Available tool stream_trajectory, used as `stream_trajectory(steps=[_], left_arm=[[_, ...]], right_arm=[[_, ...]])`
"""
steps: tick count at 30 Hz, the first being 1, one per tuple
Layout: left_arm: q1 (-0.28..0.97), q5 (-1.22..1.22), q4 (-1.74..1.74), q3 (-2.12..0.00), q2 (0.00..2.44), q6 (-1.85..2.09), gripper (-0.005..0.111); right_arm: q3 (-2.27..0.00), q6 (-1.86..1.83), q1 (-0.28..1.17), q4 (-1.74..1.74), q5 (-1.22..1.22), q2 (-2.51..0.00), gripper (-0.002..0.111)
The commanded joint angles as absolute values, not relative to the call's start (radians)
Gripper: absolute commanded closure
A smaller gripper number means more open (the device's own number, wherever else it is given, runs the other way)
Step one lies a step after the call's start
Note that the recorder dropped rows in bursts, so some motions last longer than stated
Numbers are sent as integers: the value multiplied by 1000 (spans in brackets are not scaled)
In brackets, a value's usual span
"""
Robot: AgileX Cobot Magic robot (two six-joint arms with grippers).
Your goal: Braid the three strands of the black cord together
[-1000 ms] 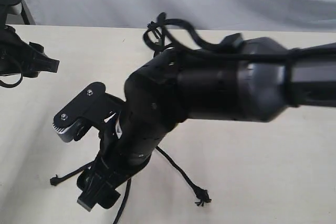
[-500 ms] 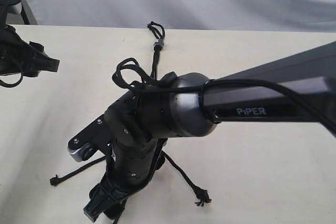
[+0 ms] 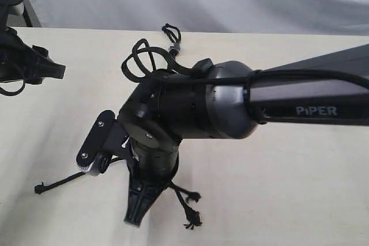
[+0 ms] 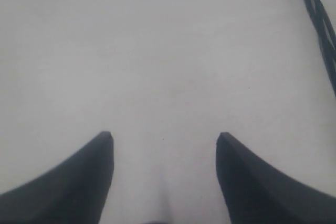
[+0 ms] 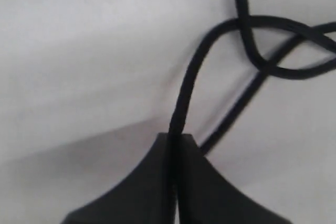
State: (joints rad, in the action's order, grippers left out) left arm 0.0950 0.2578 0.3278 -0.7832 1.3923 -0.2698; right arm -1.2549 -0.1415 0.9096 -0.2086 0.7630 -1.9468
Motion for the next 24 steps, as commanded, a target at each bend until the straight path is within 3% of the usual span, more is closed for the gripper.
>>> stream_trajectory(steps=[1, 10, 24], left_arm=[[93, 252, 329, -778, 1386, -276, 51], [93, 252, 329, -778, 1386, -276, 51], [93, 246, 329, -778, 1386, -273, 51]], right_arm=[[-1255, -184, 910, -389, 786, -1947, 108], [-1255, -196, 910, -515, 792, -2050, 108], [-1255, -556, 946, -38, 870, -1990, 108]])
